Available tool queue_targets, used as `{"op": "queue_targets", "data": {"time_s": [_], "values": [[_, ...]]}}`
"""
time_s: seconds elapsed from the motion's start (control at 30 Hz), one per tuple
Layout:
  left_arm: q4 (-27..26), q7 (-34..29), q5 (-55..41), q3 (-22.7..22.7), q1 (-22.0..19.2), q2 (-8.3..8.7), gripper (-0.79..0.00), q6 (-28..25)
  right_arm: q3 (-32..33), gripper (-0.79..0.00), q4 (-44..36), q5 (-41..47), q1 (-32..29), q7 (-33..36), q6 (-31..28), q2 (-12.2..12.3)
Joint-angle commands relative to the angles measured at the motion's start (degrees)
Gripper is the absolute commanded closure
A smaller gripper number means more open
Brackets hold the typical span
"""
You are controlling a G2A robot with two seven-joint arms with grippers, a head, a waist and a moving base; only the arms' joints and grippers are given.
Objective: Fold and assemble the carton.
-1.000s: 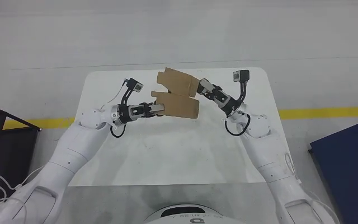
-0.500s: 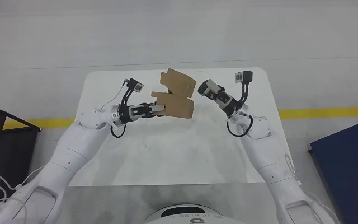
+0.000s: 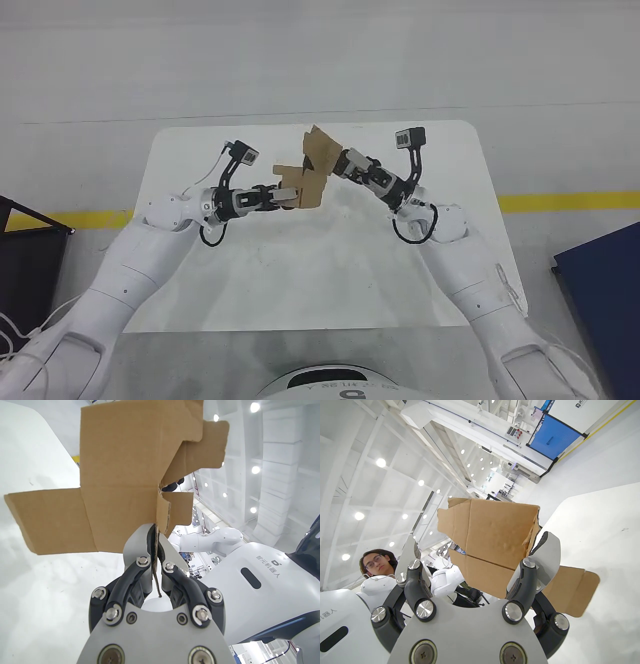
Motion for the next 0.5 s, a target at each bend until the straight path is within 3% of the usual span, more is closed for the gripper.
{"op": "queue_targets", "data": {"time_s": [0.0, 0.2, 0.47], "values": [[-0.1, 0.07, -0.01, -0.11, 0.06, 0.05, 0.0, -0.07, 1.03, -0.736, 1.14, -2.4, 0.43, -1.95, 0.22, 0.19], [-0.55, 0.23, -0.01, -0.37, 0.34, 0.21, 0.0, -0.23, 1.04, -0.705, 2.18, -7.81, 0.12, -6.24, 2.01, 0.24], [-1.56, 0.25, 0.21, -0.44, 0.68, 0.42, 0.0, -0.25, -0.65, -0.68, 3.45, -6.96, 0.18, -4.11, 3.32, 0.07]]}}
